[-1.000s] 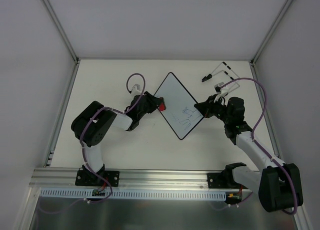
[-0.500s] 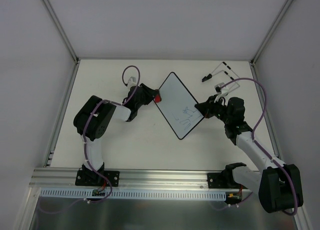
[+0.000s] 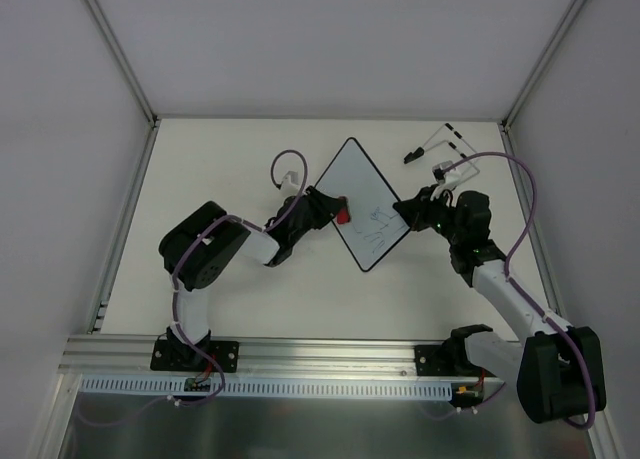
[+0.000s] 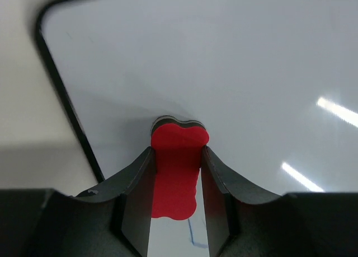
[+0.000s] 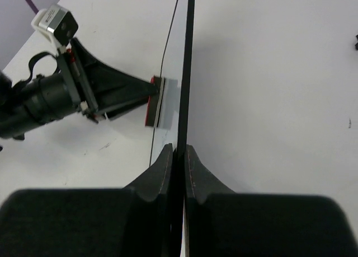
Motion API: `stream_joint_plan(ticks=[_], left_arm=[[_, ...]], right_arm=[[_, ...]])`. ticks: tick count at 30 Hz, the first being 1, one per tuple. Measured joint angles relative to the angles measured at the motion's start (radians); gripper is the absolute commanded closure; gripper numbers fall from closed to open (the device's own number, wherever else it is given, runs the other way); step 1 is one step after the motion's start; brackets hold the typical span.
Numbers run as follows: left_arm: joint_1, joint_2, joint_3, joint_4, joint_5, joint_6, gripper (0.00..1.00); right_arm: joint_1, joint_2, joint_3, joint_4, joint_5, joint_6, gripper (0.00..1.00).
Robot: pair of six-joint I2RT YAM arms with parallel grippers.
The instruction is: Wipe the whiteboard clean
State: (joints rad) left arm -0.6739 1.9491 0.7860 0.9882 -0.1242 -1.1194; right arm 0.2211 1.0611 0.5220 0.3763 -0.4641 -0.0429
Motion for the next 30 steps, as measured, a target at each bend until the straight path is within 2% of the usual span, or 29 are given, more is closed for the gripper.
stream_joint_plan(ticks=[8, 15, 20, 25, 30], left_arm=[[-0.201, -0.03, -0.032, 0.042, 0.004, -0.015, 1.0], [-0.303, -0.02, -0.037, 0.019, 0.075, -0.034, 1.0], [-0.272, -0.019, -0.089, 0.001, 0.094, -0.051, 1.0], [-0.199, -0.029, -0.117, 0.0, 0.121, -0.063, 1.0], [-0.163, -0.105, -0.14, -0.053, 0.069, -0.013, 1.0]], right_arm=[[-0.002, 0.019, 0.017, 0.046, 0.025, -0.015, 1.0], [0.018, 0.042, 0.02, 0.135, -0.081, -0.047, 1.0], [0.055, 0.045, 0.019, 0.162, -0.156, -0.061, 1.0], [0.057, 0.04, 0.002, 0.187, -0.15, -0.063, 1.0], [0.058, 0.032, -0.01, 0.196, -0.142, -0.047, 1.0]])
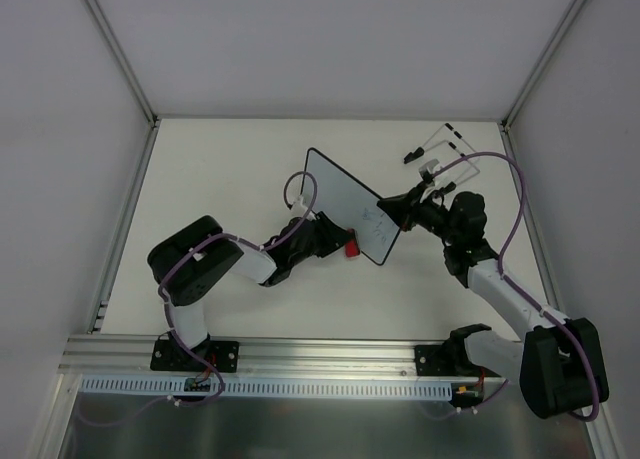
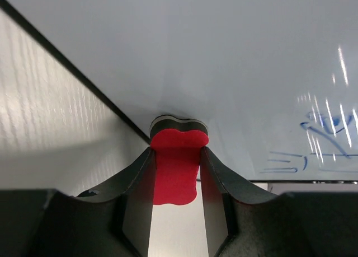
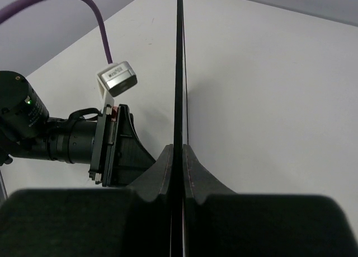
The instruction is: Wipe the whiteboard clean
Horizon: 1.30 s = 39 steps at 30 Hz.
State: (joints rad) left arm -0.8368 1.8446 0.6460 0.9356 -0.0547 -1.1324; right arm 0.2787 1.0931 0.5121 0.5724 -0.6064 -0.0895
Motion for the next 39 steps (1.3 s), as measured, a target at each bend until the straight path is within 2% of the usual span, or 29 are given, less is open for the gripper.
stream_joint_plan(ticks=[8, 15, 22, 33, 39], left_arm=[[0.04, -0.04, 0.024, -0.036, -0.035, 0.076, 1.0], [0.048, -0.01, 0.172, -0.101, -0.013, 0.183, 1.0], [0.054, -0.009, 0.247, -0.103, 0.029, 0.263, 1.0], [-0.034, 0.015, 0.373, -0.092, 0.048, 0.348, 1.0], [-0.038, 0.029, 0.378, -0.088, 0.043, 0.365, 1.0]], right_arm=[[-0.002, 0.006, -0.002, -0.005, 0.046, 0.055, 1.0], [-0.023, 0.031, 0.002, -0.001, 0.14, 0.1, 1.0], [-0.03, 0.054, 0.01, -0.002, 0.175, 0.116, 1.0], [-0.049, 0.082, 0.022, -0.024, 0.204, 0.137, 1.0], [-0.055, 0.084, 0.022, -0.046, 0.219, 0.142, 1.0]])
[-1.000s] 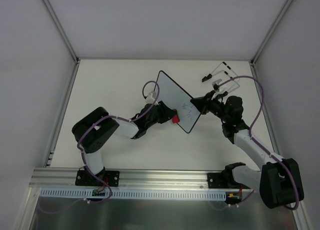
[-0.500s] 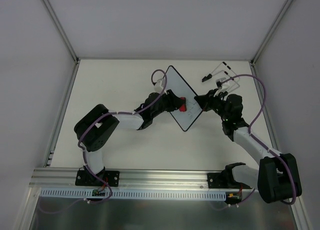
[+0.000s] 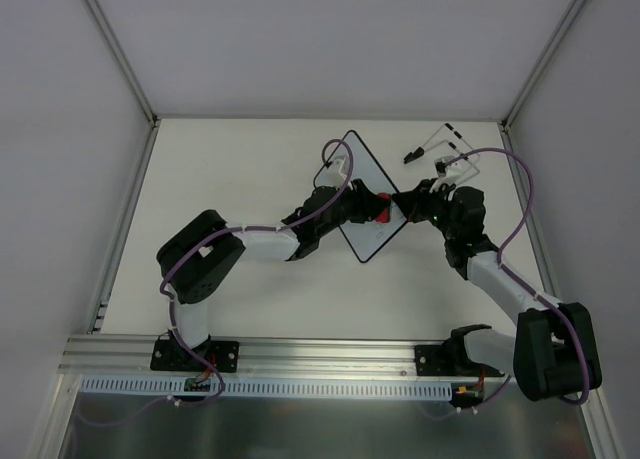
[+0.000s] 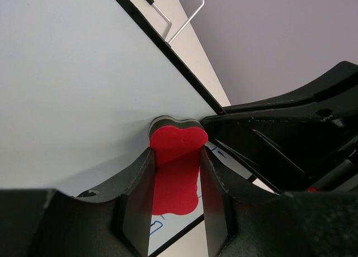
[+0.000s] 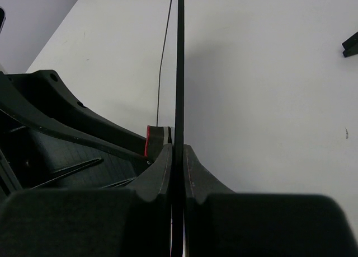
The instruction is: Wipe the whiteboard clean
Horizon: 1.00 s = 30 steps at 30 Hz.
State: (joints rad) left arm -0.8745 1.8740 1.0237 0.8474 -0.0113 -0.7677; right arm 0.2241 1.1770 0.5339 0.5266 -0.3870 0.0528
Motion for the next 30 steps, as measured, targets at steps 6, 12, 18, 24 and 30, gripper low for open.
stream_joint_plan(ticks=[6, 12, 18, 24, 30], left_arm=[[-0.003, -0.006, -0.037, 0.029, -0.019, -0.003, 1.0], [0.012, -0.033, -0.09, 0.026, -0.003, -0.004, 1.0], [0.045, -0.058, -0.138, 0.025, 0.044, -0.001, 1.0], [0.052, -0.079, -0.15, -0.001, 0.09, 0.032, 1.0], [0.087, -0.127, -0.19, -0.024, 0.188, 0.118, 1.0]], right_arm=[[0.0, 0.006, 0.0, -0.017, -0.007, 0.009, 1.0], [0.008, 0.028, 0.0, -0.05, -0.04, 0.019, 1.0], [0.019, 0.032, 0.0, -0.088, -0.066, 0.023, 1.0], [0.021, 0.033, 0.0, -0.106, -0.095, 0.025, 1.0], [0.033, 0.032, 0.005, -0.127, -0.142, 0.018, 1.0]])
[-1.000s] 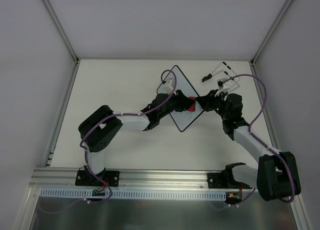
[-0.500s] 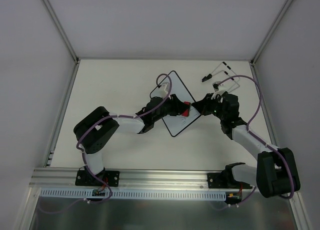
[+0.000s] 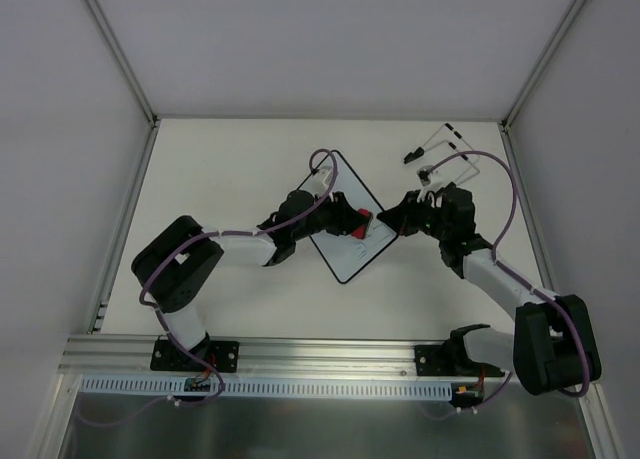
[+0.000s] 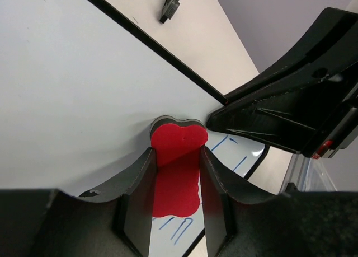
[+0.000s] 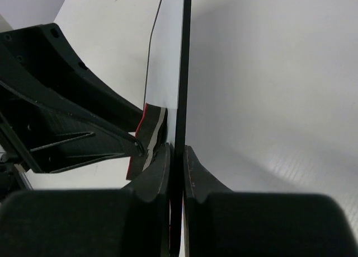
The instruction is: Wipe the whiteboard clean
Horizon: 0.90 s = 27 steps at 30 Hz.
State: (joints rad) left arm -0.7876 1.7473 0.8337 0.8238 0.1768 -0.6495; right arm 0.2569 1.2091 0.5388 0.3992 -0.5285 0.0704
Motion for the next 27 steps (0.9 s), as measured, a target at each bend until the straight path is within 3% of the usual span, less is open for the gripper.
stream_joint_plan(ticks=[16, 21, 27], left_arm=[[0.053, -0.087, -0.031, -0.136, 0.108, 0.253, 1.0], [0.013, -0.093, -0.027, -0.154, 0.083, 0.298, 1.0], [-0.116, -0.093, 0.013, -0.184, 0.017, 0.307, 1.0]], right_arm=[[0.017, -0.043, 0.035, -0.107, -0.048, -0.05, 1.0], [0.017, -0.045, 0.045, -0.127, -0.048, -0.063, 1.0], [0.017, -0.045, 0.047, -0.135, -0.042, -0.071, 1.0]])
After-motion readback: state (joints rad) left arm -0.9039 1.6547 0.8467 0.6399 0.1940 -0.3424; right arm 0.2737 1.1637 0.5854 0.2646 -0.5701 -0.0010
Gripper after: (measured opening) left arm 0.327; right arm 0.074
